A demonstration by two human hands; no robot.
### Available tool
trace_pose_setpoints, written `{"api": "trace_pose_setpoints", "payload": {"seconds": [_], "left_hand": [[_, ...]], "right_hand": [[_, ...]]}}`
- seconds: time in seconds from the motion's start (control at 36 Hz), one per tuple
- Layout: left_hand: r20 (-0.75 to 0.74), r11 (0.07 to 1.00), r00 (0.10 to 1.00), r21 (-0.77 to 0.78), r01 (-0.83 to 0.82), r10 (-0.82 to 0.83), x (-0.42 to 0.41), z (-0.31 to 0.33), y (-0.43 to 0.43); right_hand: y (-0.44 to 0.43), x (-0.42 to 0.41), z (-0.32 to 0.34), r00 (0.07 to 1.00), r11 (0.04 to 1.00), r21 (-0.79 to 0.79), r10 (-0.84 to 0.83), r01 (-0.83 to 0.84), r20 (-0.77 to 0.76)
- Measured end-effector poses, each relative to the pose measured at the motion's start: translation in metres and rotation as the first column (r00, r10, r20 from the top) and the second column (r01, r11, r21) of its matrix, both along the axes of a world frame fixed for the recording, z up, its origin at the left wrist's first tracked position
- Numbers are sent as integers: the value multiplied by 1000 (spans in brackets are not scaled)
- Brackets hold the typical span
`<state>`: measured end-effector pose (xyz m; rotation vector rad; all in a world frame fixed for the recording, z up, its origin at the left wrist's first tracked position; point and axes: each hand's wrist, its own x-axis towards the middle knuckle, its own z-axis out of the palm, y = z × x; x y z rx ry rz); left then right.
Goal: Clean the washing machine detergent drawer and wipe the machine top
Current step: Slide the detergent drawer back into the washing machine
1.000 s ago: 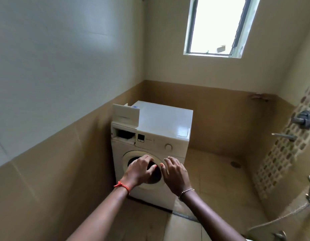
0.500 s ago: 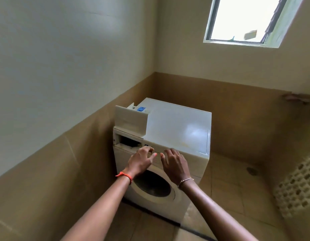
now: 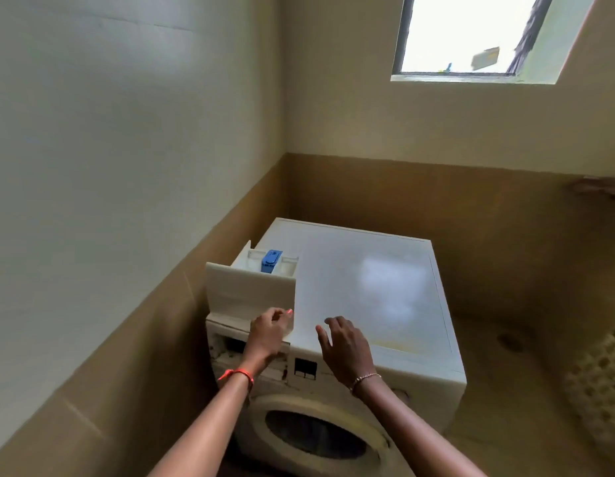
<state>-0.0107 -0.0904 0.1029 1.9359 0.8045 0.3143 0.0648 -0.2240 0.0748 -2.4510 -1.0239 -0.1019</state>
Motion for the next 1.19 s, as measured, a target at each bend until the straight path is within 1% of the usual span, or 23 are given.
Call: {"api": "trace_pose_setpoints", "payload": {"seconds": [0.06, 0.11, 0.17, 0.22, 0.31, 0.36, 0.56, 0.64, 0.69, 0.75, 0.83, 0.92, 1.06, 1.19], "left_hand": [[26, 991, 995, -91, -95, 98, 11, -4, 18], [47, 948, 977, -255, -191, 210, 21, -6, 35], [48, 862, 950, -435, -259, 310, 30, -5, 49], [16, 775, 934, -564, -287, 357, 38, -4, 63], [-39, 650, 911, -689, -322, 410, 51, -5, 81], [-49, 594, 904, -739, -319, 424, 59, -8, 89], [-113, 511, 891, -784, -351, 439, 74, -23, 101], [-114, 471, 890, -815, -338, 441, 79, -29, 103], [-112, 444, 887, -833, -330, 449, 81, -34, 105], [-114, 439, 873, -828, -347, 475, 83, -38, 106], [-100, 460, 828, -792, -402, 551, 85, -44, 106], [-81, 445, 785, -786, -429, 614, 85, -47, 107], [-68, 401, 766, -820, -408, 639, 89, -47, 107], [-82, 387, 753, -819, -424, 653, 93, -43, 105]], "right_hand": [[13, 10, -4, 1000, 1000, -25, -17, 17, -18], [24, 21, -10, 999, 998, -51, -39, 38, -29], [33, 31, -16, 997, 995, -82, -54, 50, -48], [41, 41, -23, 996, 992, -115, -64, 56, -63], [53, 57, -33, 995, 984, -166, -73, 61, -70], [61, 68, -39, 994, 979, -192, -77, 61, -78], [79, 89, -63, 993, 966, -258, -41, 12, -107], [82, 91, -72, 993, 959, -282, -13, -22, -121], [83, 94, -79, 995, 954, -299, -2, -28, -100], [83, 97, -88, 995, 942, -333, 6, -40, -103], [81, 101, -98, 981, 915, -398, -9, -70, -193], [79, 101, -102, 987, 906, -419, -2, -65, -158], [79, 100, -108, 990, 897, -437, 0, -62, -141], [78, 103, -111, 990, 905, -421, 10, -68, -139]]}}
